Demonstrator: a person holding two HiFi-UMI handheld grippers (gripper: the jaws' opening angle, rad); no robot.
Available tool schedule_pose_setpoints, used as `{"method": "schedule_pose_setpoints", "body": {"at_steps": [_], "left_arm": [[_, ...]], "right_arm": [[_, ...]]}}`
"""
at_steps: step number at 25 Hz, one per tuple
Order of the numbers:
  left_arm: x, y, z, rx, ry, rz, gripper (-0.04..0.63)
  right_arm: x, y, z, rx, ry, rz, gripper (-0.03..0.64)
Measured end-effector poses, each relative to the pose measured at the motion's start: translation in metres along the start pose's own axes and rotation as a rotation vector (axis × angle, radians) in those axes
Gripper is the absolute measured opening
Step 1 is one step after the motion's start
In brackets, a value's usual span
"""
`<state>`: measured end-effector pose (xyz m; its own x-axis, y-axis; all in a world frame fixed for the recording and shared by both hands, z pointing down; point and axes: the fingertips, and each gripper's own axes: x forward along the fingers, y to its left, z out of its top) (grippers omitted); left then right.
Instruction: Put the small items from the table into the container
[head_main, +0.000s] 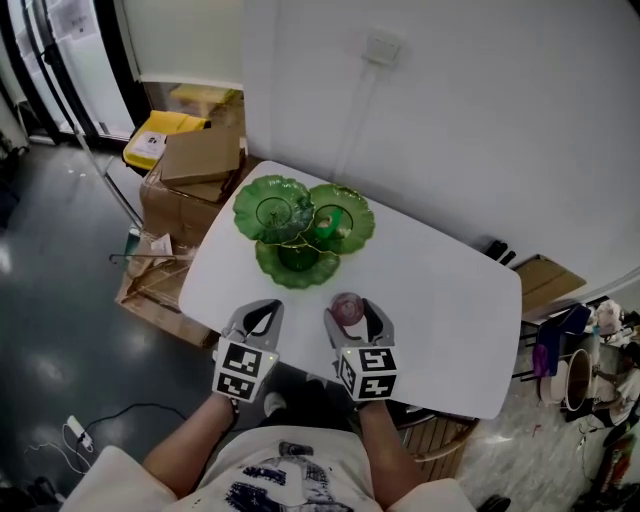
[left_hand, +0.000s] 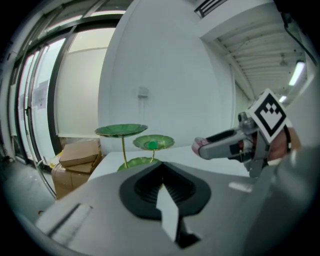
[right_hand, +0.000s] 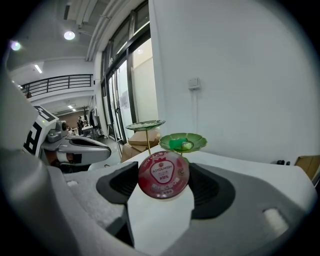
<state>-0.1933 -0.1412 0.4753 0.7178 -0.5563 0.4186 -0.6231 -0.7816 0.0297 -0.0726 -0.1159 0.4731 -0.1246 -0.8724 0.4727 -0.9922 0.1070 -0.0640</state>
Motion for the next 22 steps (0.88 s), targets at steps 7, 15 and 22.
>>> {"method": "schedule_pose_setpoints", "body": {"at_steps": [7,15,22], "left_arm": [[0.032,-0.003,0.022,0.005,-0.007,0.015,-0.011],[0.077,-0.003,0.044,-0.008,-0.002,0.054,-0.011],[0.1,0.002,0.056,-0.018,0.011,0.106,-0.011]], "right_arm": [[0.02,-0.033,0.018,-0.013,-0.001,0.025,0.314],[0.052,-0.069,0.035,-0.043,0.013,0.08,0.314],[0.078,-0.079,0.044,-0.079,0.042,0.152,0.314]]}}
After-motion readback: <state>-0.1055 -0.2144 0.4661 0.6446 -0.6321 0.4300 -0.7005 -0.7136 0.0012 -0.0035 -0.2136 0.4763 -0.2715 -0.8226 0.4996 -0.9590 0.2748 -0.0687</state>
